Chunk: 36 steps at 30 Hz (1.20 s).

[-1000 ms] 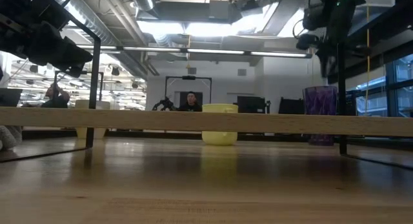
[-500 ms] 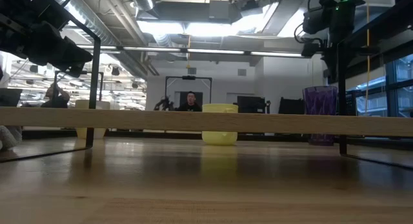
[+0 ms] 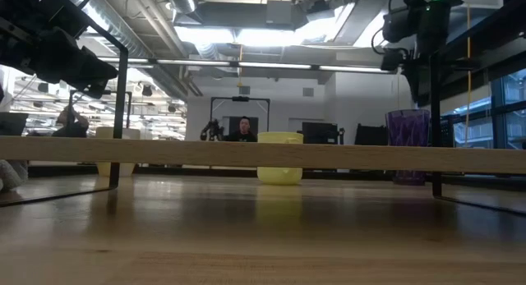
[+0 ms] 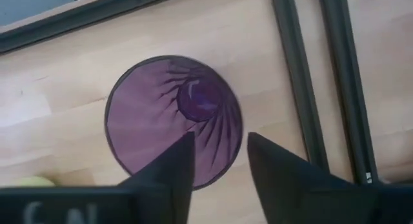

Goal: Stack small to large cups/mugs on shelf
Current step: Put the violet cup on the shelf

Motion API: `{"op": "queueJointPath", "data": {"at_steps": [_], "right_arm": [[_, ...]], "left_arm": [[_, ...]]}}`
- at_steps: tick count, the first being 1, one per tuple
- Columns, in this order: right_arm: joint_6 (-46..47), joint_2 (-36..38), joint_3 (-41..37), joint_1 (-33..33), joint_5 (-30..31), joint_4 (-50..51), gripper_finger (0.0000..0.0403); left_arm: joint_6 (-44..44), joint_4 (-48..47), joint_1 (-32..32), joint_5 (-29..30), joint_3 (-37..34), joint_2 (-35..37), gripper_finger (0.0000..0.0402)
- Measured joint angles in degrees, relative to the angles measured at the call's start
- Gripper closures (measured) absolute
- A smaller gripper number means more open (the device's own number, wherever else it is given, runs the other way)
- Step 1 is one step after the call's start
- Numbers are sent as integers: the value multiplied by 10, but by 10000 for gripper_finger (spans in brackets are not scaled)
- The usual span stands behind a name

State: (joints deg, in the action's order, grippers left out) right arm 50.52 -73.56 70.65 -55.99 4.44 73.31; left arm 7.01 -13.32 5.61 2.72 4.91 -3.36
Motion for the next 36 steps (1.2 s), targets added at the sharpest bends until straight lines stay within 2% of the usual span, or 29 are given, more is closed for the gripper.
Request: {"op": "queueJointPath", "data": {"at_steps": [4,7,14,19,23,36], "right_arm": [[6,0,0,0,6,17,221],[10,0,-12,0,7,15,217],[32,0,-61,0,0,-11,238],[32,0,-68,0,4,-43,250],[30,0,-68,0,5,-76,255],[30,0,-102,-1,16,-95,258]], "left_arm": [[0,0,0,0,0,0,376],[0,0,0,0,0,0,376],[0,0,0,0,0,0,376],[0,0,0,0,0,0,376],[0,0,0,0,0,0,376],[0,0,0,0,0,0,376]]}}
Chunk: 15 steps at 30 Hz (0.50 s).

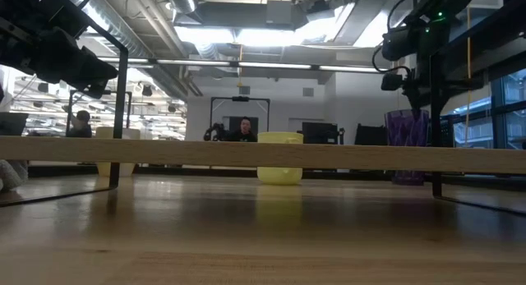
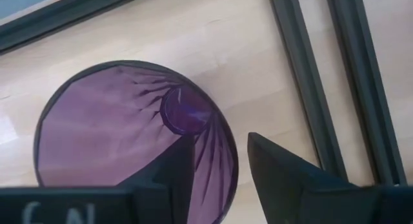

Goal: Stack small to large cups/mugs on shelf
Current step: Put the violet cup on the shelf

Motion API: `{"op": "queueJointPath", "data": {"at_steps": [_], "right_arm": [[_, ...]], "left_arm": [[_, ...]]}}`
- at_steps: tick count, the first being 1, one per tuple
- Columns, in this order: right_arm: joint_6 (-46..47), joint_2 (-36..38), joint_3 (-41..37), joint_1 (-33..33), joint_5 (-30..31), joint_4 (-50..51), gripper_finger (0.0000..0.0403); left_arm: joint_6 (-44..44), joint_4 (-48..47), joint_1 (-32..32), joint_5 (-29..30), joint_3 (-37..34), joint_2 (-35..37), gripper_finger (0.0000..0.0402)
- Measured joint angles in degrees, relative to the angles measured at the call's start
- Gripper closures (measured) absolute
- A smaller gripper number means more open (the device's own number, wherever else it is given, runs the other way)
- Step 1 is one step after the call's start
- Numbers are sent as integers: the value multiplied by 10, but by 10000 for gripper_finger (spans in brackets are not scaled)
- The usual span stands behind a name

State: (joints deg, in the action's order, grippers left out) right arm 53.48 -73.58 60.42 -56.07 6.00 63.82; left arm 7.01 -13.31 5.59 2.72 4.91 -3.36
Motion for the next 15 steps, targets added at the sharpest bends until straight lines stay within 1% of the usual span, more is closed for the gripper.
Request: {"op": "queueJointPath", "data": {"at_steps": [7,15], "right_arm": [[-10,0,0,0,1,5,258],[-12,0,0,0,19,8,258]], "left_arm": [[0,0,0,0,0,0,376],[-1,0,0,-3,0,0,376]]}}
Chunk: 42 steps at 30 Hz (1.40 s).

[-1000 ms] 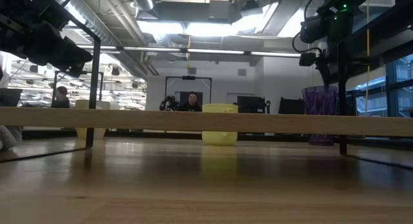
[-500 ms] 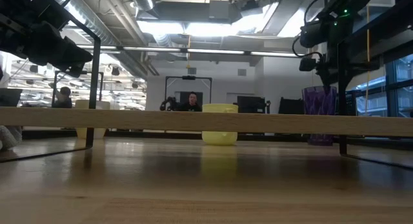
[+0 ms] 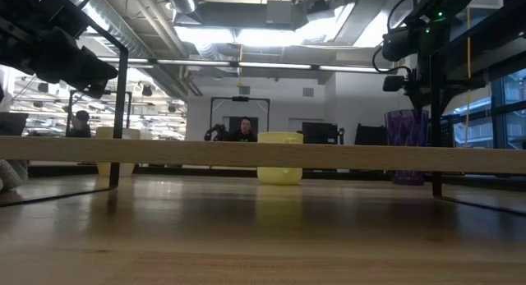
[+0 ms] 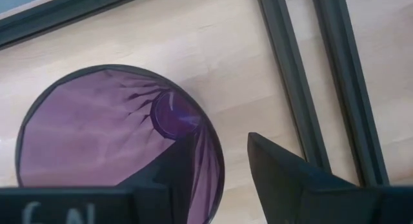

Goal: Stack small to large cups/mugs on shelf
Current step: Put the violet cup on the shelf

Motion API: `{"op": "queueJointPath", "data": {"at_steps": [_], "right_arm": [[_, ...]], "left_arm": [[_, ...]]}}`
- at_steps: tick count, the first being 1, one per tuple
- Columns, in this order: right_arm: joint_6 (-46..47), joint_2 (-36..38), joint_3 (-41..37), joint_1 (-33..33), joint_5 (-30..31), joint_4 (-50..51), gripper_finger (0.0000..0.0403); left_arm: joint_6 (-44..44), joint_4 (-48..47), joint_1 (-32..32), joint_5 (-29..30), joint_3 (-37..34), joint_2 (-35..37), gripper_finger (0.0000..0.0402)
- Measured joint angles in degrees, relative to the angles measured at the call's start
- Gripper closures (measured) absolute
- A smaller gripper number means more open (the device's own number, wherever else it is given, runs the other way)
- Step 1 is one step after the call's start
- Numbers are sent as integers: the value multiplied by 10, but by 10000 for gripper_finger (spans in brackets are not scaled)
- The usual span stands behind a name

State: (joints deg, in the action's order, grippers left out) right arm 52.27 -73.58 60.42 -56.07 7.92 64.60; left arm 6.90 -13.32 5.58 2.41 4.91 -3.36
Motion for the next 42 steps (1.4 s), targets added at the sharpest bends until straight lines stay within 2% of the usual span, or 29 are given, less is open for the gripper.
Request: {"op": "queueJointPath", "data": {"at_steps": [25,42], "right_arm": [[13,0,0,0,-15,0,262],[14,0,2,0,-18,-4,378]], "left_arm": [[1,0,0,0,0,0,376],[1,0,0,0,0,0,376]]}}
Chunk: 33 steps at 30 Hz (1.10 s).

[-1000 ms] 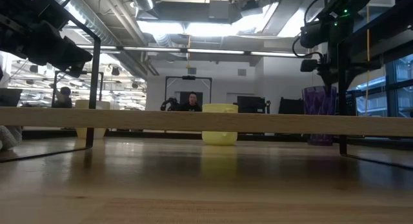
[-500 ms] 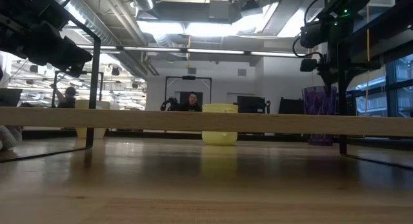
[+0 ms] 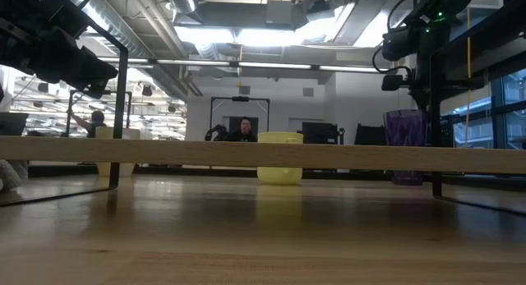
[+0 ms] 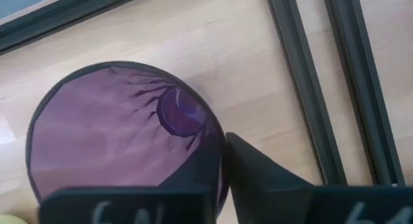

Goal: Stack small to large cups/mugs on shelf
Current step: Put the violet cup on the shelf

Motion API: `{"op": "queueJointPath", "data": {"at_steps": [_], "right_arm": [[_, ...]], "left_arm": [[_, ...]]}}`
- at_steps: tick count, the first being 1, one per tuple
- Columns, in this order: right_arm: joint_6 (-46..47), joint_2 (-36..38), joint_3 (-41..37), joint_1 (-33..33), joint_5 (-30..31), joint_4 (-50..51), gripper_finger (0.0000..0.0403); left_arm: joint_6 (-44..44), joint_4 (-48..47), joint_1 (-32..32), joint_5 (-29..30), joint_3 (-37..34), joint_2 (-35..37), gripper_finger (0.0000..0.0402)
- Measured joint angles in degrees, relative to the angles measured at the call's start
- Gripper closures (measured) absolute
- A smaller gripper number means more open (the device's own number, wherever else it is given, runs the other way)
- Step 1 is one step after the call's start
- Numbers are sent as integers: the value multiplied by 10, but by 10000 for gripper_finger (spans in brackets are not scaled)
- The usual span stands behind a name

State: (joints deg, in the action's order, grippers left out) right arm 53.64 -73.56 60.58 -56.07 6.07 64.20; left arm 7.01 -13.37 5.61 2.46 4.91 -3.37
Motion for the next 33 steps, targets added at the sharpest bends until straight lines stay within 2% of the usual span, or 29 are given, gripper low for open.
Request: {"op": "queueJointPath", "data": {"at_steps": [3,9,14,18,23,27,33], "right_arm": [[-17,0,17,0,-1,11,392],[-43,0,90,4,-1,73,387],[-31,0,143,44,-19,124,392],[-3,0,192,114,-31,141,389],[44,0,250,207,-9,206,391],[72,1,266,293,-5,248,391],[106,-4,267,413,3,219,391]], "left_arm": [[0,0,0,0,0,0,376],[0,0,0,0,0,0,376],[0,0,0,0,0,0,376],[0,0,0,0,0,0,376],[0,0,0,0,0,0,376],[0,0,0,0,0,0,376],[0,0,0,0,0,0,376]]}}
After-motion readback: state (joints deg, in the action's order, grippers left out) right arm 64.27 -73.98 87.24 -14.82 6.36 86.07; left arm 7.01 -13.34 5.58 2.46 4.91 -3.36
